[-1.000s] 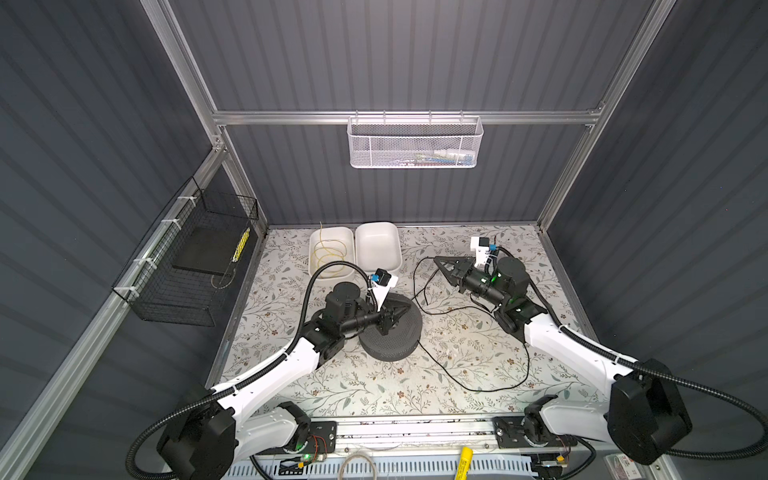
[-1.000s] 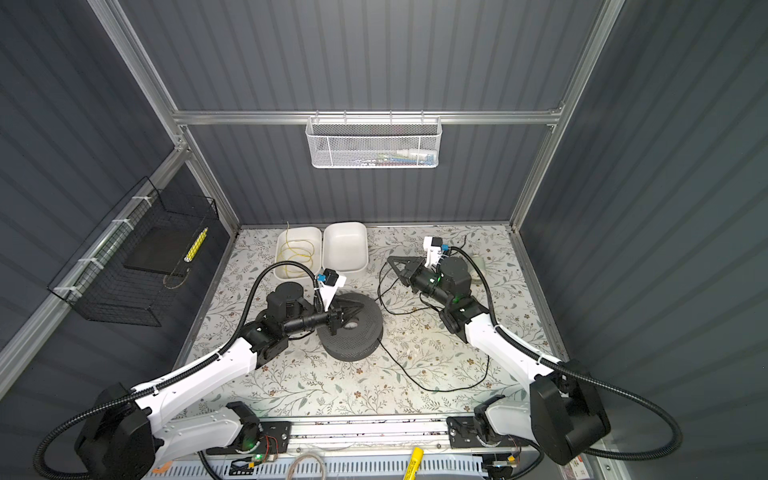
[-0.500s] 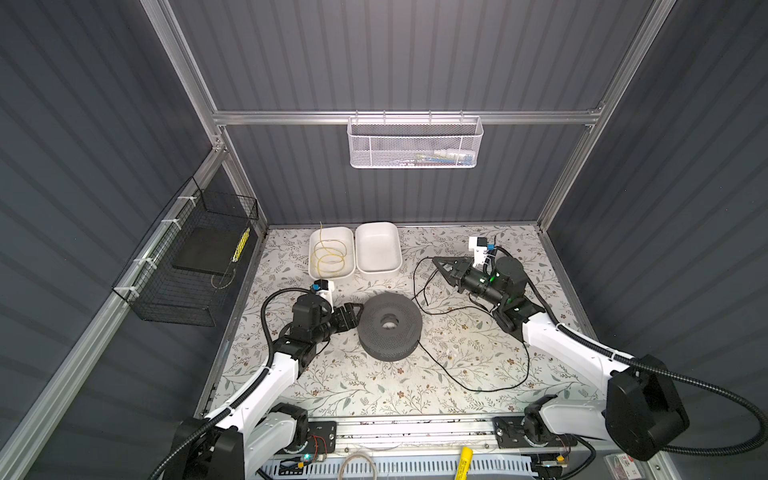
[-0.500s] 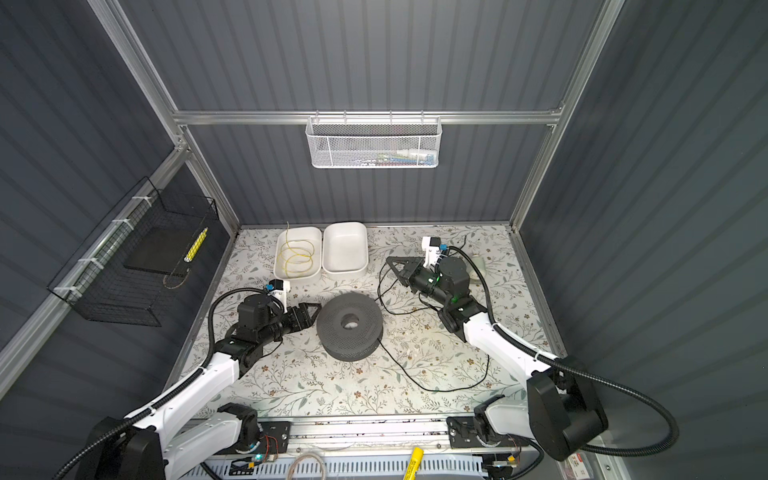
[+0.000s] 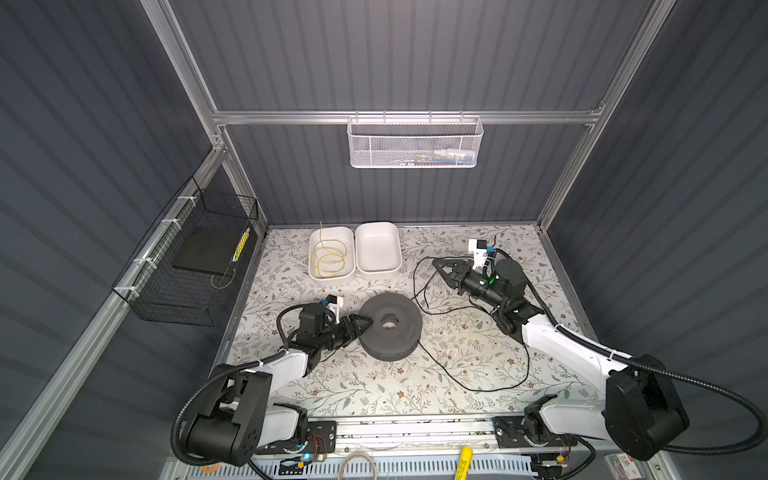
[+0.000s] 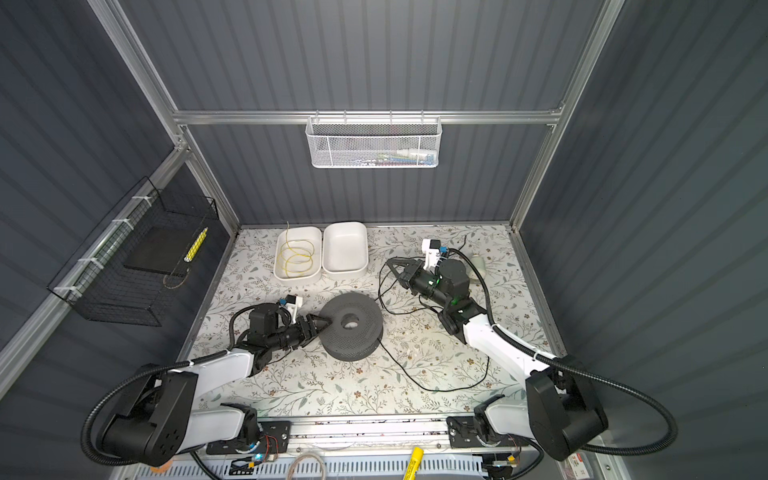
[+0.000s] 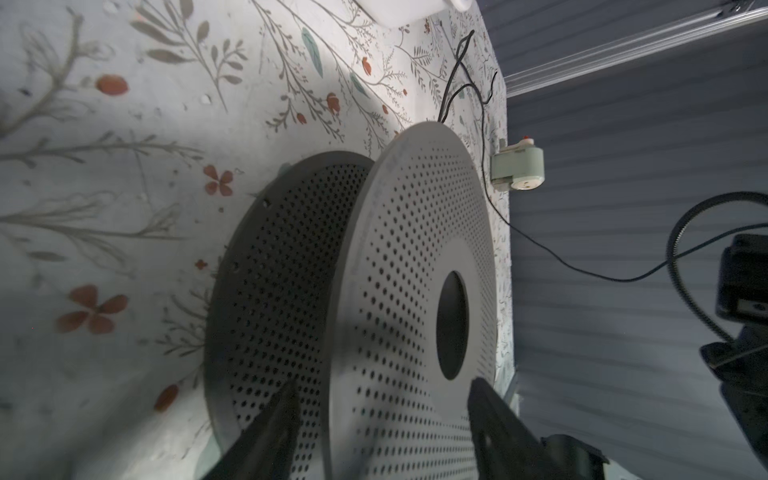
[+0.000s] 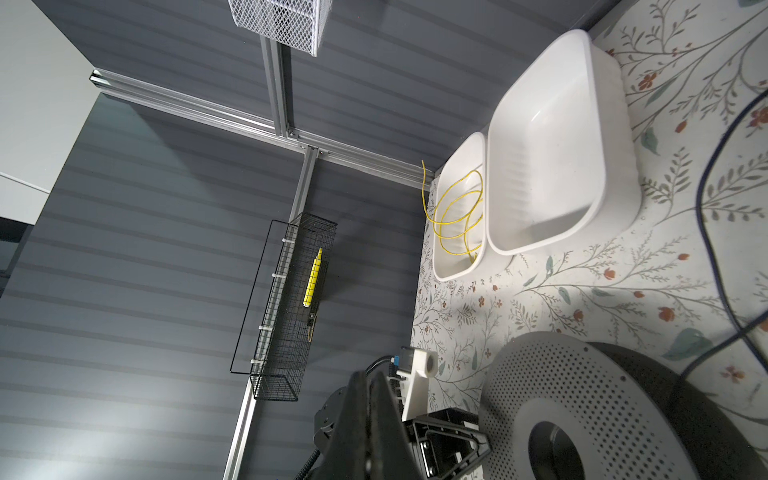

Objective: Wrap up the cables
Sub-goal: 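Tip the grey spool up on its edge with the left gripper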

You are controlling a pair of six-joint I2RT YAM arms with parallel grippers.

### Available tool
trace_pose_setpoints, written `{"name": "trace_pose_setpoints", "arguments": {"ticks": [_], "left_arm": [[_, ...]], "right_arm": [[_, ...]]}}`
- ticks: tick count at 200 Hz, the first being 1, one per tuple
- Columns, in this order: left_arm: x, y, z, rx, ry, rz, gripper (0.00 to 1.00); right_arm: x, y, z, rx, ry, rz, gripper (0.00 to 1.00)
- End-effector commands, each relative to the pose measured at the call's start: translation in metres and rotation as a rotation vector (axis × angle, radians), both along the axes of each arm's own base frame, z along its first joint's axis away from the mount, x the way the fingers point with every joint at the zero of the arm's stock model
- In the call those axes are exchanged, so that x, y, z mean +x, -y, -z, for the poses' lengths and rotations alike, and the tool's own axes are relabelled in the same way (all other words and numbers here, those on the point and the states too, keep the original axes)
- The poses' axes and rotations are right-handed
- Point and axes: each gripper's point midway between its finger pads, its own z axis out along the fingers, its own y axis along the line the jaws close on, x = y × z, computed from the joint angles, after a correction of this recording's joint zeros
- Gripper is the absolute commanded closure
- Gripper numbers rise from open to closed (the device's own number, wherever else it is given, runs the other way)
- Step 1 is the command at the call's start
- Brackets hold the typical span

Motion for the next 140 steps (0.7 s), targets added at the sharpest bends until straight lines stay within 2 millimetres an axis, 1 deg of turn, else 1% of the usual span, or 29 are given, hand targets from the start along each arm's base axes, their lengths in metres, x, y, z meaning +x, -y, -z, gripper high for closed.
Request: {"name": "trace_pose_setpoints", "arguments": {"ticks": [1,16,31,35,49,66,79,89,102,112,133,140], "left_arm": [[0.009,0.005,-0.022,-0.087,0.073,0.000,0.46],[0.009,0.004,-0.019,-0.077,0.068,-0.004,0.56],[0.009,0.000,-0.013,-0.039,0.062,-0.015,0.71],[0.009,-0.001,-0.013,-0.032,0.062,-0.020,0.74],[0.008,-0.004,-0.011,-0.003,0.063,-0.027,0.80],[0.008,-0.006,-0.015,0.021,0.074,-0.032,0.86],[0.010,-0.008,-0.022,0.057,0.089,-0.027,0.91],[0.012,-0.011,-0.030,0.097,0.103,-0.026,0.95],[0.016,-0.017,-0.046,0.161,0.133,-0.031,1.00],[0.019,-0.023,-0.061,0.218,0.157,-0.039,1.00],[0.028,-0.030,-0.103,0.325,0.247,-0.026,1.00],[0.031,-0.033,-0.115,0.358,0.264,-0.029,1.00]], "right_arm": [[-0.001,-0.002,-0.002,0.009,0.020,-0.014,1.00],[-0.001,-0.001,-0.001,0.011,0.019,-0.013,1.00],[-0.001,-0.001,-0.001,0.012,0.018,-0.013,1.00],[-0.001,-0.001,-0.001,0.013,0.019,-0.012,1.00],[-0.001,-0.001,-0.002,0.014,0.022,-0.011,1.00],[-0.002,0.000,-0.004,0.014,0.025,-0.011,1.00],[-0.003,0.001,-0.004,0.014,0.026,-0.009,1.00],[-0.003,0.001,-0.005,0.013,0.029,-0.009,1.00],[-0.004,0.002,-0.005,0.012,0.029,-0.008,1.00],[-0.004,0.002,-0.005,0.011,0.029,-0.008,1.00],[-0.003,0.003,-0.006,0.015,0.031,-0.003,1.00],[-0.003,0.003,-0.007,0.016,0.034,-0.003,1.00]]}}
